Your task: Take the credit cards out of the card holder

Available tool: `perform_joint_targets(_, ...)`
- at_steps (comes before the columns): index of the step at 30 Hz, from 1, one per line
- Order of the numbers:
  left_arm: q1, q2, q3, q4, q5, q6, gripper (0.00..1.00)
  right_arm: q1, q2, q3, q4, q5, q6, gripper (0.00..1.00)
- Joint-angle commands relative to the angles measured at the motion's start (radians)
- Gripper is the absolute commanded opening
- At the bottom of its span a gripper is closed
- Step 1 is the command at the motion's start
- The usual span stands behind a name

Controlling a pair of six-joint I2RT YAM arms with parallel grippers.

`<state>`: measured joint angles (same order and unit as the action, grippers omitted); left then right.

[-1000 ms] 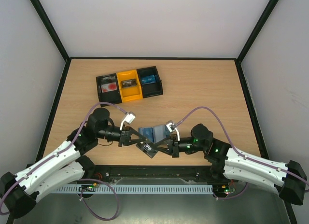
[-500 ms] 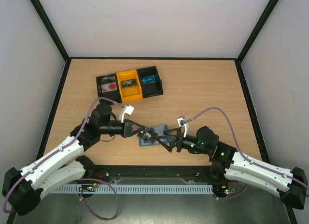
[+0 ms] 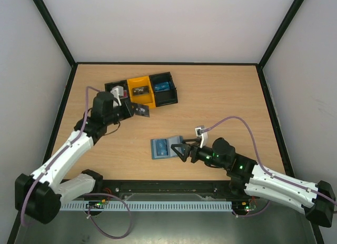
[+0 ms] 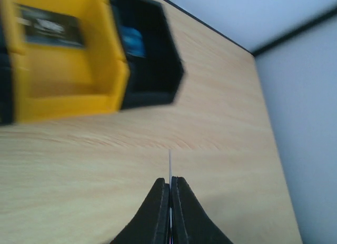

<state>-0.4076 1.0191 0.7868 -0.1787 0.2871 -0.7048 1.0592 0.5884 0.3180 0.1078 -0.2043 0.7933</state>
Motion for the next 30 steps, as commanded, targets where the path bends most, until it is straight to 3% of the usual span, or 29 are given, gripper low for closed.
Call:
perform_joint_targets(1, 0.105, 0.102, 0.046, 0.024, -0.124, -0.069, 0.03, 0.002, 0.032, 0.004, 0.060, -0.026, -0.007, 0.98)
perform_joint_targets(10, 0.169, 0.382, 0.249, 0.075, -0.268, -0.038, 0.03, 0.001, 0.091, 0.079, -0.012, -0.054, -0.049, 0.98)
perform_joint_targets(23, 0.181, 0.740, 0.433, 0.199, -0.205, -0.002, 0.03, 0.002, 0.092, 0.080, -0.001, -0.005, -0.038, 0.98)
perform_joint_targets(30, 0.182, 0.848, 0.498, 0.232, -0.220, 0.010, 0.03, 0.001, 0.169, 0.077, 0.066, -0.020, -0.011, 0.98)
